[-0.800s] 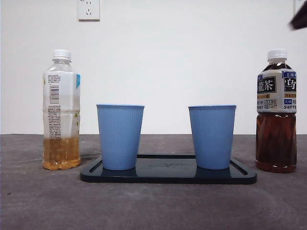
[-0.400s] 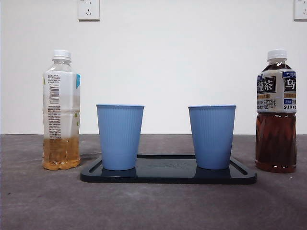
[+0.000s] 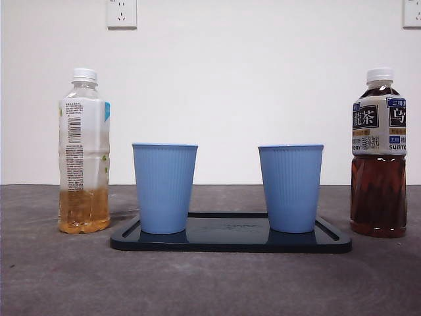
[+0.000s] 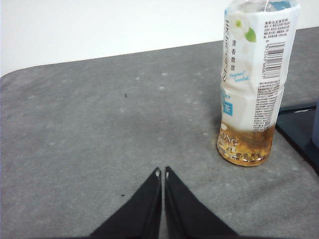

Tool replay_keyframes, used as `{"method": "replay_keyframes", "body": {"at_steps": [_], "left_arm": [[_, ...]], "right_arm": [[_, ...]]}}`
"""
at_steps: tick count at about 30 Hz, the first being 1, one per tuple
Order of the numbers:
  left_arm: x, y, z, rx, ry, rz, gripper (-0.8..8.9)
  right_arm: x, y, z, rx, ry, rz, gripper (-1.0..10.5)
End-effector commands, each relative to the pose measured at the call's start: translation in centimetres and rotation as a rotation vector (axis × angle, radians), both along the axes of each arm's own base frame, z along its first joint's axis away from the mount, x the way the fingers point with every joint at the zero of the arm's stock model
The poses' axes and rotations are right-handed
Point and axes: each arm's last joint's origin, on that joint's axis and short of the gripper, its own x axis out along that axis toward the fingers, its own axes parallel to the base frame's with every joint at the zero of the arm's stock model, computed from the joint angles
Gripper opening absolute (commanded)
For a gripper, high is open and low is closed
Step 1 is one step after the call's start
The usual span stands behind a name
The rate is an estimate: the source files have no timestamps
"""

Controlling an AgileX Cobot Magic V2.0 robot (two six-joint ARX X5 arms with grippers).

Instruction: Pour the drink into the cup

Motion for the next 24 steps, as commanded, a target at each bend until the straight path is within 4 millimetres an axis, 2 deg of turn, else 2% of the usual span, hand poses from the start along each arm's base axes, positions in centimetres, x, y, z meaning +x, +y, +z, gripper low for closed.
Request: {"method": "replay_keyframes", "body": {"at_steps": [1, 18, 24], "left_arm": [[0.1, 0.0, -0.7, 0.006, 0.023, 0.0, 0.08], [0.1, 0.0, -0.7, 0.006, 0.023, 0.0, 0.08], [0.1, 0.0, -0.7, 0.006, 0.023, 0.0, 0.08]], "right_arm": [[0.0, 0.0, -0.3, 0.027, -0.012, -0.004, 0.1], [-0.2, 0.0, -2.8, 0.044, 0.215, -0.008, 0.1], [-0.2, 0.0, -2.7, 0.043, 0.206, -0.007, 0.1]]}}
